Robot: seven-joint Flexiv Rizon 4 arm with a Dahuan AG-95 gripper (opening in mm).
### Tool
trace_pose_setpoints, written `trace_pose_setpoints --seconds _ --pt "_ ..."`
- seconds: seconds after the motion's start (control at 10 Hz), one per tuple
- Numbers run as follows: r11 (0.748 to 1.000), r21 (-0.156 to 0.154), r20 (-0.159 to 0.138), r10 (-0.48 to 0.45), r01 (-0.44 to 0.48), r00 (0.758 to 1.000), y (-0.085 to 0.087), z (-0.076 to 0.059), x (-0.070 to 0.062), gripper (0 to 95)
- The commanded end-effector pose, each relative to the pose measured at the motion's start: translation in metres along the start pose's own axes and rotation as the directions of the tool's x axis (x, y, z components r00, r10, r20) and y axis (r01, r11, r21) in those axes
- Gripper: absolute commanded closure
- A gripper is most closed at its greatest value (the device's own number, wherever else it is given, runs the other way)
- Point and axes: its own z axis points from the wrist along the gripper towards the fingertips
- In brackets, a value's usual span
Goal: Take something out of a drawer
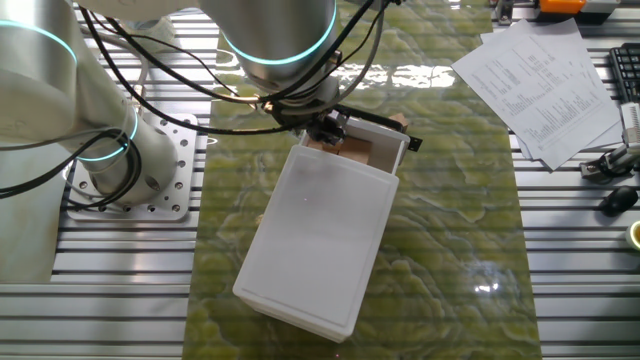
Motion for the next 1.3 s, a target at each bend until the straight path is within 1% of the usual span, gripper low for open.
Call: trace_pose_setpoints --seconds 0.1,0.3,0.7,1.0,1.1,1.3 --pt "1.0 -0.003 -0.006 0.012 -0.012 1.0 0.0008 -0.0018 -0.0019 57.0" --pt "1.0 -0.004 -0.003 0.016 -0.016 1.0 0.0006 -0.0024 -0.0015 57.0" --pt "0.999 -0.004 -0.009 0.032 -0.032 0.999 0.0002 -0.0031 -0.0004 57.0" --pt "0.999 -0.008 -0.001 0.049 -0.049 0.999 0.0 -0.0036 0.0002 57.0" --pt "0.998 -0.017 0.006 0.052 -0.052 0.999 -0.0007 -0.0048 0.0019 57.0" --pt "0.998 -0.015 0.002 0.061 -0.061 0.998 -0.0012 -0.0059 0.0035 57.0"
